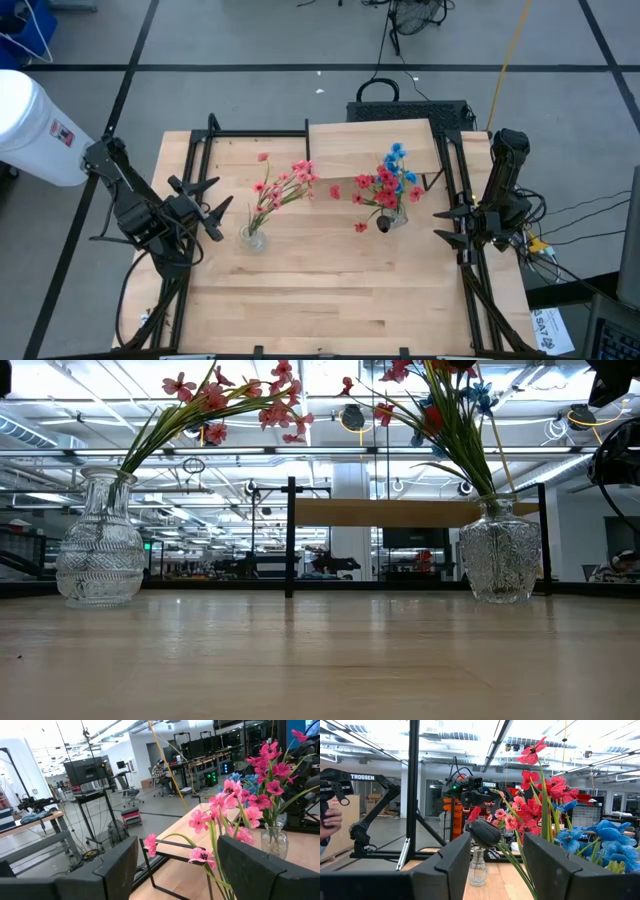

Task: Pick and place flowers into a vace then onto a shelf
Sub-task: Put the left transparent flower vase on the shelf

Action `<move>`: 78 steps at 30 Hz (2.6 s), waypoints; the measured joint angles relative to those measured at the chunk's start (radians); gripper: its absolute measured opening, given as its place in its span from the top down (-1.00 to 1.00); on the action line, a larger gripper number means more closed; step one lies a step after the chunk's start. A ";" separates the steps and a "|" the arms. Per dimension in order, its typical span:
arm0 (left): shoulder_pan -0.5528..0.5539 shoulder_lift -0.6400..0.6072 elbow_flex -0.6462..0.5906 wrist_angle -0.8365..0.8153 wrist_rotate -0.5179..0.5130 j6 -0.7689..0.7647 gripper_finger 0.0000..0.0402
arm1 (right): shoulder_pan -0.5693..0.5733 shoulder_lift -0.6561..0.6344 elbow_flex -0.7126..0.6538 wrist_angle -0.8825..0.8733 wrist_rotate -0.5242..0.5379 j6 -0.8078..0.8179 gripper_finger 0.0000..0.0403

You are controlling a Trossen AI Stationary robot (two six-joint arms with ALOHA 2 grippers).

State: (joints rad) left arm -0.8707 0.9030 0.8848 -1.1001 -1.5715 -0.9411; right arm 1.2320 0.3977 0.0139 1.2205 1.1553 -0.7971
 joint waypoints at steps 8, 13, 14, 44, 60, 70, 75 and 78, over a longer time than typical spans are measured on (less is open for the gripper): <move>0.006 0.000 0.000 0.000 0.000 0.001 -0.37 | 0.000 0.000 0.000 0.000 0.000 0.000 0.12; 0.025 0.000 0.000 0.000 0.000 -0.010 -0.37 | 0.000 0.000 0.000 0.000 0.000 0.000 0.13; 0.029 0.000 0.000 0.001 0.000 -0.011 -0.37 | 0.000 0.000 0.000 0.000 0.000 0.000 0.13; 0.123 0.007 0.000 0.001 0.038 0.095 -0.37 | 0.000 0.000 0.000 0.000 0.000 0.000 0.13; 0.158 0.007 0.000 0.004 0.308 0.254 -0.37 | 0.000 0.000 0.000 0.000 0.000 0.000 0.12; 0.158 0.007 0.000 0.161 0.406 0.195 -0.37 | 0.000 0.000 0.000 0.000 0.000 0.000 0.13; 0.158 0.011 0.000 0.318 0.573 0.183 -0.37 | 0.000 0.000 0.000 0.000 0.000 0.000 0.12; 0.158 0.029 0.000 0.341 0.664 0.184 -0.37 | 0.000 0.000 0.000 0.000 0.000 0.000 0.13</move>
State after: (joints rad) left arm -0.7128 0.9319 0.8848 -0.7589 -0.9073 -0.7571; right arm 1.2322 0.3980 0.0143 1.2205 1.1553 -0.7971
